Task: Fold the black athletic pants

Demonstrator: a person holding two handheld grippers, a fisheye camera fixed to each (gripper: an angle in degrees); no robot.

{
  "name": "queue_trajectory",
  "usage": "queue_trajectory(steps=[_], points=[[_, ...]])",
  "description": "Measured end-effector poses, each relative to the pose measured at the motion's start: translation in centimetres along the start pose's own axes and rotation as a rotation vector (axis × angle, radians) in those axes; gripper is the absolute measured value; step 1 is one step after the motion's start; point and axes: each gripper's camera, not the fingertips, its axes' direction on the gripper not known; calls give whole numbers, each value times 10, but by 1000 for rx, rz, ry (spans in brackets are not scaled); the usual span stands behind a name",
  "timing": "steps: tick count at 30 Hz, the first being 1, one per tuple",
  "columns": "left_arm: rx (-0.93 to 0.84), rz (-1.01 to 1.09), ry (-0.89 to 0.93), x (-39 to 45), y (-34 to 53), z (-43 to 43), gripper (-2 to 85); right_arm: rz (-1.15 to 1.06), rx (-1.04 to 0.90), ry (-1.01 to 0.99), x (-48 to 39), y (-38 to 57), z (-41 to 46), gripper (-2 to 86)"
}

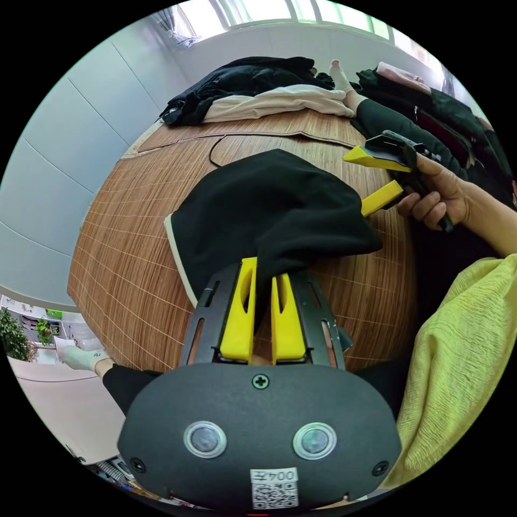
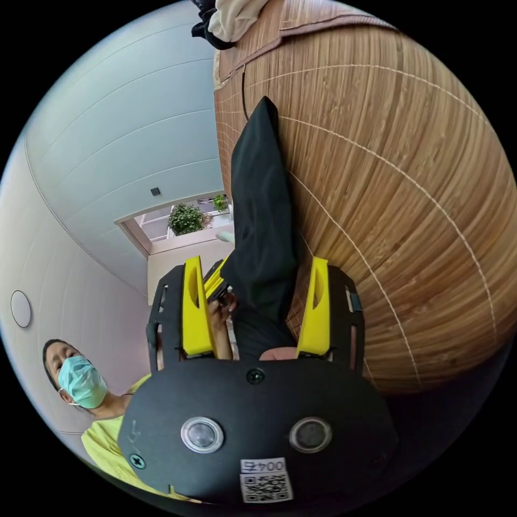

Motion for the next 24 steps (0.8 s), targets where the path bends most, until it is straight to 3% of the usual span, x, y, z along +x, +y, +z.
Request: queue_trajectory(steps=[7, 12, 16, 24], points=[[6, 47, 40, 3, 1, -13, -4, -2, 5, -180, 62, -35, -10, 220], [1, 87, 64, 15, 4, -18, -4, -67, -52, -165, 82, -67, -1, 179], [-23, 68, 36, 24, 6, -15, -4, -121, -151, -46, 100, -78, 18, 78], [55, 90, -49, 63, -11, -47, -4, -490, -36, 430, 26, -9, 15, 60]])
